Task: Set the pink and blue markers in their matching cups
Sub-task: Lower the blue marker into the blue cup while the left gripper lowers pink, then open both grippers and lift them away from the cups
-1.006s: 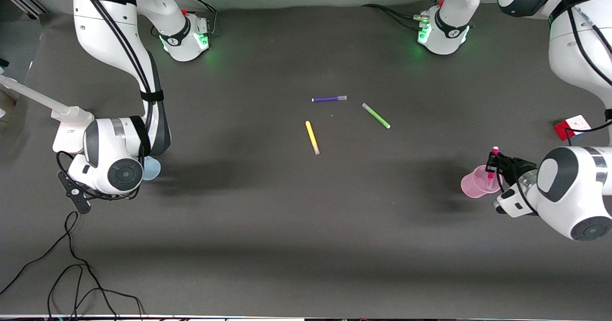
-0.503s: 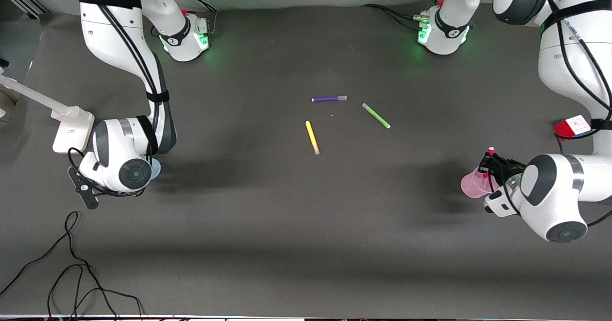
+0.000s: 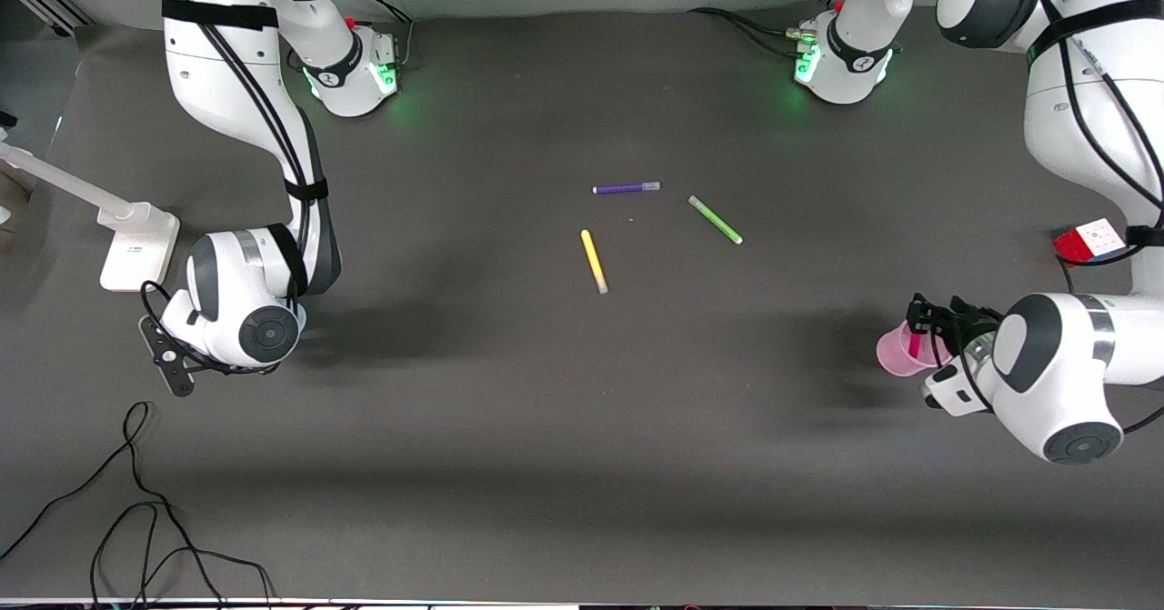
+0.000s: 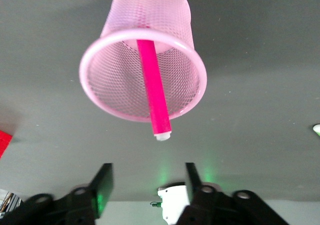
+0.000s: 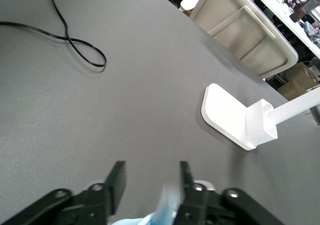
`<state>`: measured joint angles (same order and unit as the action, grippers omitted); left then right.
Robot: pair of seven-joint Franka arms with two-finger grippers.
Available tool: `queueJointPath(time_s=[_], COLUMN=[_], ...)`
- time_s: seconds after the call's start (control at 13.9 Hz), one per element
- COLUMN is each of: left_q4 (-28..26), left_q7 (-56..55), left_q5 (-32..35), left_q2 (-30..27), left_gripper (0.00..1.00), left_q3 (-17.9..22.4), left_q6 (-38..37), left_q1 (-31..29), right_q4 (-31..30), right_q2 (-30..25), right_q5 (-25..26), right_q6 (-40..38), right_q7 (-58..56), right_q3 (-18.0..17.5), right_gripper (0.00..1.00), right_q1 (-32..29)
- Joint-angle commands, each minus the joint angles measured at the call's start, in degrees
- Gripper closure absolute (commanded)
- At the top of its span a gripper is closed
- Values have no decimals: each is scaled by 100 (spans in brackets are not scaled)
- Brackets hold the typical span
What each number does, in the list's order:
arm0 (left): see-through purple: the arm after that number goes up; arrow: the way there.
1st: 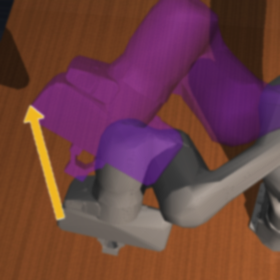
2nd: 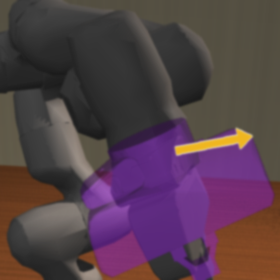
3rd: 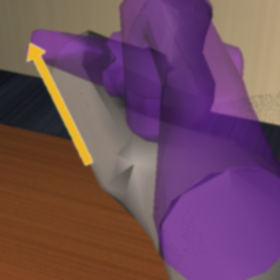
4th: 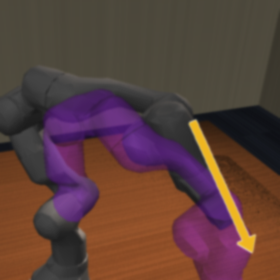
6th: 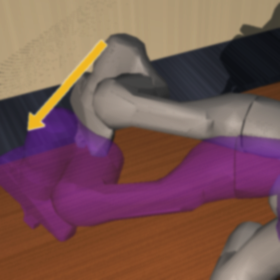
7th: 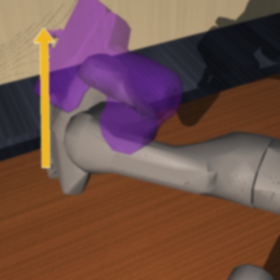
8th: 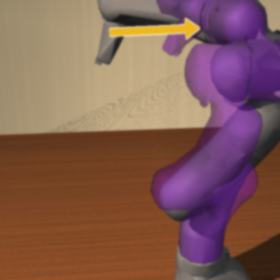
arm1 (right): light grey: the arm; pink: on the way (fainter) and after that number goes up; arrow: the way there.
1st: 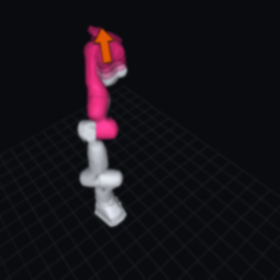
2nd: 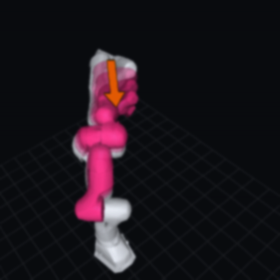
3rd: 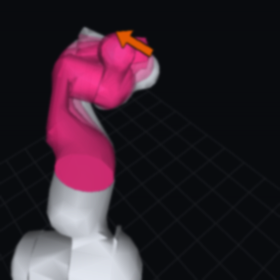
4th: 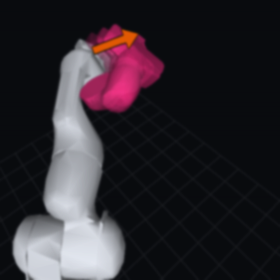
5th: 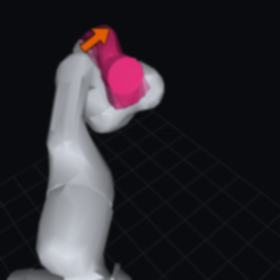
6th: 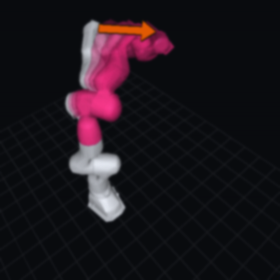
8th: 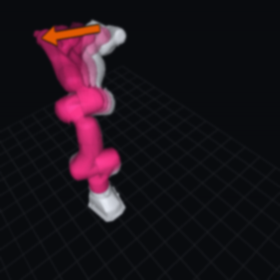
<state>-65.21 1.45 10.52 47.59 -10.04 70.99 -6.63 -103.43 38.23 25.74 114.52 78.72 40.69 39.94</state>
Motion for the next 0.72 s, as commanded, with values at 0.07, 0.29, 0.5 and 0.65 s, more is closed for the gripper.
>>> queueJointPath(time_s=[0.07, 0.29, 0.5, 0.65], left_q4=[-35, -395, -754, -1272], left_q7=[511, 769, 769, 769], left_q5=[99, -32, -138, -251], left_q2=[-880, -1742, -2436, -2946], left_gripper=[0, 0, 0, 0], left_q3=[-15, -24, -24, -24], left_q6=[45, 344, 625, 959], left_q1=[-136, -259, -251, -259], right_q4=[-2, 15, 15, 15], right_q2=[-131, -524, -1683, -2264], right_q5=[168, 159, 89, -25], right_q6=[-105, -394, -790, -949], right_q7=[82, -696, -2145, -2737], right_q3=[35, 61, 219, 325], right_gripper=[0, 0, 0, 0], right_q1=[57, 40, -30, -31])
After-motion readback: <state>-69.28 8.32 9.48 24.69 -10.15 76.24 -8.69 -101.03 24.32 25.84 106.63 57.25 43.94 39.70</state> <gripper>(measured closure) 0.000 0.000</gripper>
